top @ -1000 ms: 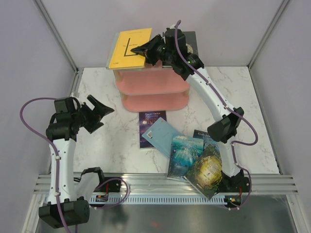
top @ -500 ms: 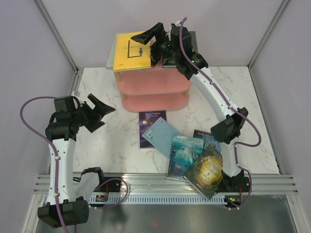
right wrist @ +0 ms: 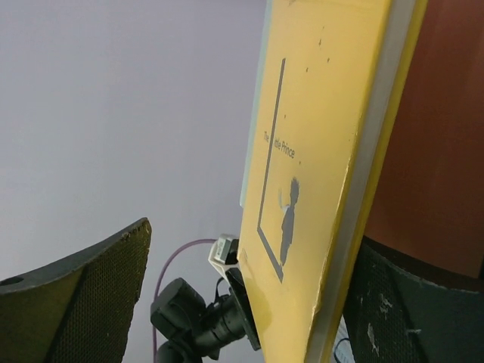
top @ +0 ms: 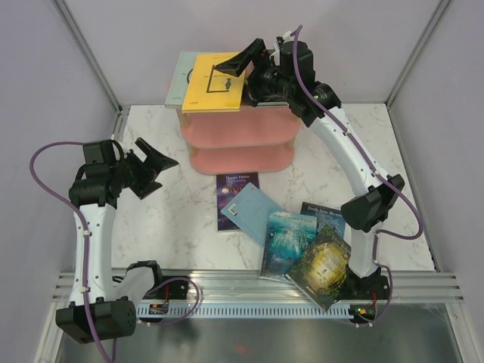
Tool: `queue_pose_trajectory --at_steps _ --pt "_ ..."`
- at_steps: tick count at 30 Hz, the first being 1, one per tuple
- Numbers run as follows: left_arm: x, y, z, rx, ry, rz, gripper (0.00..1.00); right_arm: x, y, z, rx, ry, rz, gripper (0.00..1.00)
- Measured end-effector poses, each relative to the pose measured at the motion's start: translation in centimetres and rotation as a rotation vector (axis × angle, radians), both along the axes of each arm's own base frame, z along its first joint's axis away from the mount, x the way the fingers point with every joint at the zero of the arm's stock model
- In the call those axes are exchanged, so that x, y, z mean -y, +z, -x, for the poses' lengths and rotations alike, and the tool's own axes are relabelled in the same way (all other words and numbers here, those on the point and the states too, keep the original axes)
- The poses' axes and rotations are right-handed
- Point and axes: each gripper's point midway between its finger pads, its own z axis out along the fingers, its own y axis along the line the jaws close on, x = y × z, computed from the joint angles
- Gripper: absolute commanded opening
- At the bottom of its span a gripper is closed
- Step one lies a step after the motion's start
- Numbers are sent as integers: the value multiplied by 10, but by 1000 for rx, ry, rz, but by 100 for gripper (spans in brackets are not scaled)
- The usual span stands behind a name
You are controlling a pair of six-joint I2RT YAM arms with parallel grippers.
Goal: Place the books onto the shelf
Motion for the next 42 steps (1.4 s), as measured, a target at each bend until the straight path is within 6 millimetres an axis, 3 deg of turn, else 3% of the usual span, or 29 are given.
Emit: queue_pose_trajectory --at_steps 7,10,13,14,17,25,32,34,36,37,38,42 --pt "1 0 -1 -1 -4 0 100 6 -8 13 -12 20 60 67" --pt "1 0 -1 -2 -4 0 100 8 -10 17 -14 21 82 51" --pt "1 -1 -1 -4 -4 0 100 9 -13 17 -13 22 95 31" --pt "1 -1 -1 -5 -4 1 100 10 -14 17 -16 20 98 19" --pt "1 -1 -2 -8 -5 1 100 9 -14 18 -28 23 91 0" --pt "1 -2 -2 -9 -4 1 100 4 -6 8 -25 15 70 0" --pt "1 -4 -3 -20 -4 3 100 -13 -21 -16 -81 5 5 0" --pt "1 -5 -4 -24 -6 4 100 -16 -22 -21 -86 3 -11 7" --pt "1 -6 -4 -28 -7 4 100 -19 -23 -25 -88 1 -26 35" --pt "2 -6 -4 -27 -9 4 100 -20 -23 -27 -86 0 -33 82" --pt "2 -6 -4 -28 -10 4 100 -21 -23 -29 -83 -4 -37 98" --pt "2 -6 -4 -29 -11 4 100 -15 9 -27 3 0 -91 98"
